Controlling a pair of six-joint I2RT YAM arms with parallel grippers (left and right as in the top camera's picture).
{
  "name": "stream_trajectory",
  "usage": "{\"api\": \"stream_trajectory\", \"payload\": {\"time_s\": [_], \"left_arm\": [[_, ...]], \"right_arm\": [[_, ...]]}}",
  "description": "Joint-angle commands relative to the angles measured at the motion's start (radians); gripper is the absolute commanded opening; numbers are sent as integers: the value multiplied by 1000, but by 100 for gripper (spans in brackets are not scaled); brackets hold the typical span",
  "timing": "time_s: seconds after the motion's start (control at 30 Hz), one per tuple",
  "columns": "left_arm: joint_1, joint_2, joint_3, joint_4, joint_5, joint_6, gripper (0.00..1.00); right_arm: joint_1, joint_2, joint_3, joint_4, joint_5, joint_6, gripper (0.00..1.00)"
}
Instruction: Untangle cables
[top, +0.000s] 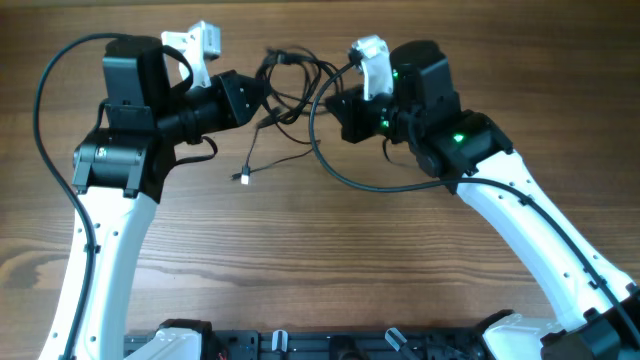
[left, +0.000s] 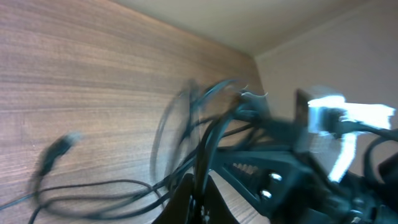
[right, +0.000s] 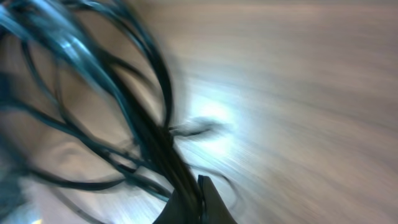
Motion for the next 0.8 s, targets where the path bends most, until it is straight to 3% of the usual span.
{"api": "stream_trajectory", "payload": {"time_s": [0.0,0.13,0.3,0.37,0.53,0.63,0.77], "left_arm": [[17,-14,13,23,-43,2,4],[17,-14,13,18,-58,2,4],[17,-14,13,-11,-98,28,4],[17,-14,13,-14,-98,27,4],[17,-14,13,-44,-97,28,4],[17,-14,13,-83,-97,28,5],[16,-14,13,-95,-91,28,7]], "right_arm": [[-35,10,-11,-153,473,52,4],[-95,9,-11,-328,620,111,4],[-170,9,-11,-379,534,108,4],[-175,9,-11,-336,372,20,4],[-175,9,-11,-100,-512,-314,4],[-175,6,-11,173,-1012,-253,4],[-175,-13,-11,478,-1142,-3,4]]}}
